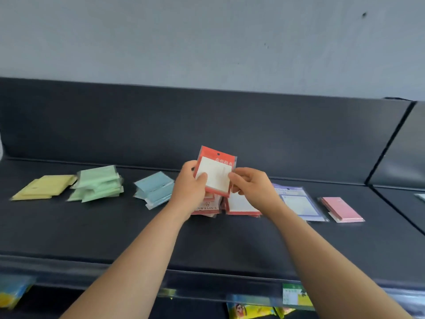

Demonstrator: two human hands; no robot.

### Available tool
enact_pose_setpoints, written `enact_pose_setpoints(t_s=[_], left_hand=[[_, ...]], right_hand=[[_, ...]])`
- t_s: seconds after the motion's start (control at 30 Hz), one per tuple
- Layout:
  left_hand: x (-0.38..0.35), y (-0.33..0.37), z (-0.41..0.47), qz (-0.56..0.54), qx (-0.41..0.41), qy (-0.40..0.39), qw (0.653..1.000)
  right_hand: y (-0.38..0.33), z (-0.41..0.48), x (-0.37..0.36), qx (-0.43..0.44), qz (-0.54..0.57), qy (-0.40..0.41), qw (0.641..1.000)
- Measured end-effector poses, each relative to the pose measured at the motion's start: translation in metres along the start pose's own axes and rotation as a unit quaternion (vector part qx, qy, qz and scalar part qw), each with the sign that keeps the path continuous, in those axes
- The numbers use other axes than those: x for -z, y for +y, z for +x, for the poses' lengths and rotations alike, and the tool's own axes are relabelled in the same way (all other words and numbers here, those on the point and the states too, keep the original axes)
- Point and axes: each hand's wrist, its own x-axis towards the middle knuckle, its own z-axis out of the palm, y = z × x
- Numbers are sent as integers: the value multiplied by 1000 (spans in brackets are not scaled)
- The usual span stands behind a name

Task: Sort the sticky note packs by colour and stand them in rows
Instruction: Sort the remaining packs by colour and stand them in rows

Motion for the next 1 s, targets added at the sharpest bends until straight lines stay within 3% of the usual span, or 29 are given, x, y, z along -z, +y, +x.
enact_pose_setpoints(t_s=[0.2, 0.4, 0.6, 0.8, 1.0], left_hand=[[-34, -5, 5, 196, -60, -90, 975], [-48, -12, 2, 335, -78, -114, 932], [-44, -13, -1, 368, -121, -110, 915], [-40, -6, -8, 358, -190, -66, 912], [-73, 16, -32, 350, -246, -65, 902]], right_hand=[[23, 5, 29, -51, -65, 37, 996], [39, 6, 26, -78, -218, 30, 972], [40, 1, 21, -66, -336, 29, 939], [46, -21, 38, -13, -338, 86, 937], [63, -54, 87, -20, -344, 126, 930]])
